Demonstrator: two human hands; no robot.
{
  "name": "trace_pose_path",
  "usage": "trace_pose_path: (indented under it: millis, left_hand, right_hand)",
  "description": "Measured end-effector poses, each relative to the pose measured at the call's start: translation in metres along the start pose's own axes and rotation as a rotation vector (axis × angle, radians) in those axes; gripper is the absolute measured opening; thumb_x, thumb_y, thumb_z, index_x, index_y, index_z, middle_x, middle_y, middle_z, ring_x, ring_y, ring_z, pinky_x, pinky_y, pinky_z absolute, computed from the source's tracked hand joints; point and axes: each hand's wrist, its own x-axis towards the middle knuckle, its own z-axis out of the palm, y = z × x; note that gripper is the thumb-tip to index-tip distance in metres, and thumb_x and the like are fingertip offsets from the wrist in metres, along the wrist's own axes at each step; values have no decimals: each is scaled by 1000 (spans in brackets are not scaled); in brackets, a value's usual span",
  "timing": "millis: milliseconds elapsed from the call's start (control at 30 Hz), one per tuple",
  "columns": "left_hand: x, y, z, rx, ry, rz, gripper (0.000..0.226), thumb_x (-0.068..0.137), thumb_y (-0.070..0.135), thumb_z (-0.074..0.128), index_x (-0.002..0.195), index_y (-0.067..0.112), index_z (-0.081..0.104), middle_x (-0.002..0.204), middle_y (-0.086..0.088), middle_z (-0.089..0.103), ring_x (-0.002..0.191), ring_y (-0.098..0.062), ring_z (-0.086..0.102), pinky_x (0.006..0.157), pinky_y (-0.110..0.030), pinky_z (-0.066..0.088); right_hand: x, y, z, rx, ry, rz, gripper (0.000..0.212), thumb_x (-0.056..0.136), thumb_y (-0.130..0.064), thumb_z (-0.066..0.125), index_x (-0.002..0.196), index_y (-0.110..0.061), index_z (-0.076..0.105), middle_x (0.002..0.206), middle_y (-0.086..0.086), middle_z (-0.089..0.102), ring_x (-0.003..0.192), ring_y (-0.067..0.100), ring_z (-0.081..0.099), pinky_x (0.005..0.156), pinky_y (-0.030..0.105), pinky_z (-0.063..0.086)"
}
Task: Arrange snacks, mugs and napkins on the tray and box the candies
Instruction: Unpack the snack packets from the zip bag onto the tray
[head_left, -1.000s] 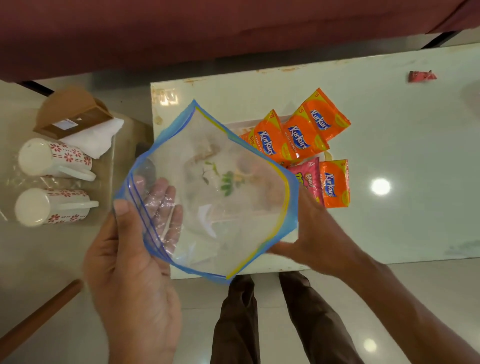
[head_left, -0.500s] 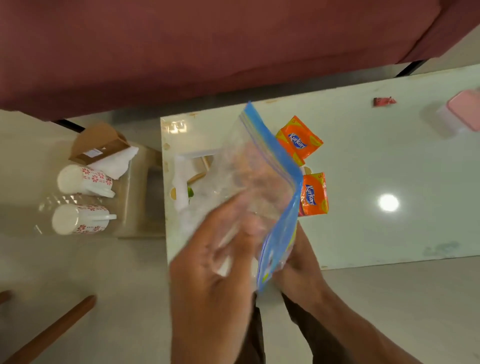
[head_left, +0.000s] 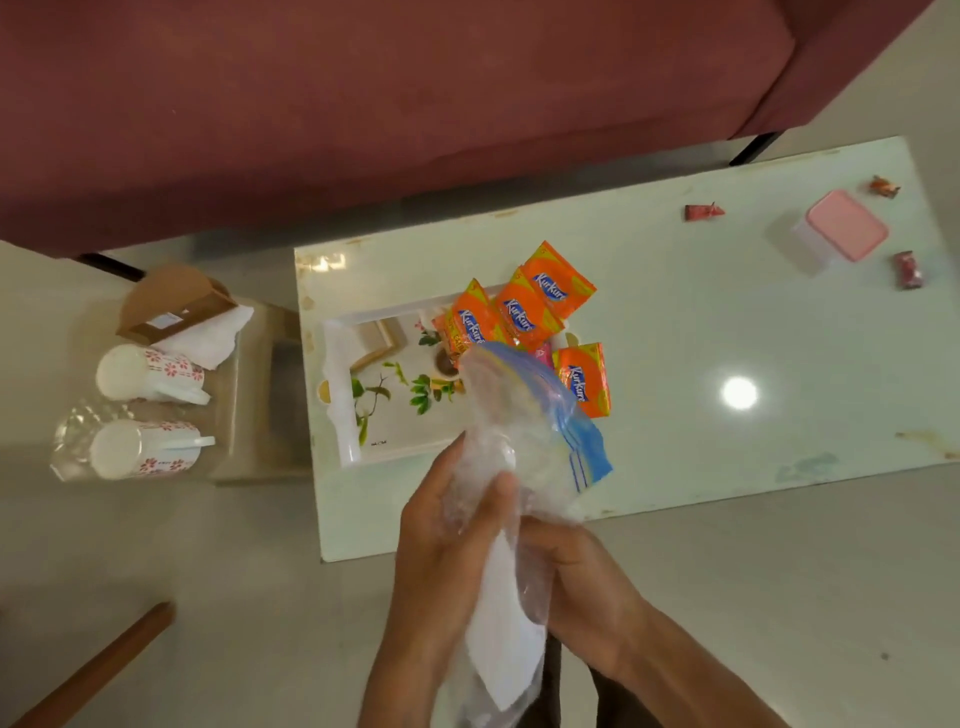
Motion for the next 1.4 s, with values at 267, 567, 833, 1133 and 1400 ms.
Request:
trace_pose_path:
  millis: [267, 567, 833, 1133, 1400]
  left_hand:
    - [38, -38, 23, 78, 296, -36, 14, 89, 24, 76, 84, 36, 70, 85, 18, 73, 71, -2, 68, 54, -18, 54]
    - [45, -30, 122, -158, 11, -318, 21, 81, -11, 61, 84, 3, 77, 86, -16, 76, 87, -31, 72, 75, -36, 59]
    - [42, -9, 264, 144, 63, 236, 35, 88, 34, 70, 123, 31, 70, 129, 19, 68, 126, -8, 60, 101, -28, 48]
    - [59, 4, 370, 203, -182, 309, 41, 85, 39, 74, 124, 48, 65, 146, 22, 55, 133, 5, 51, 95, -15, 52]
    - [80, 9, 420, 163, -246, 206, 18, 74, 40, 79, 91, 35, 78, 92, 18, 80, 87, -5, 76, 71, -12, 56]
  right_hand:
    - [0, -18, -37, -936, 557, -545, 98, 64, -43, 88, 142, -44, 28, 135, -33, 41, 115, -11, 51, 81, 10, 50]
    - [-25, -67, -112, -1508, 208, -603, 107, 64, -52, 86, 147, -52, 18, 152, -19, 37, 137, 5, 36, 103, 20, 38]
    - [-63, -156, -239, -1093, 722, -839, 54, 77, 1, 78, 119, -29, 61, 101, -20, 67, 89, -4, 66, 69, 8, 52]
    - [-112, -231, -321, -552, 273, -632, 34, 87, 6, 63, 98, -24, 74, 90, -3, 76, 81, 10, 73, 64, 18, 56]
    - [-128, -273, -355, -800, 539, -463, 41, 77, -23, 80, 111, -33, 58, 102, -14, 67, 90, 5, 66, 70, 14, 51]
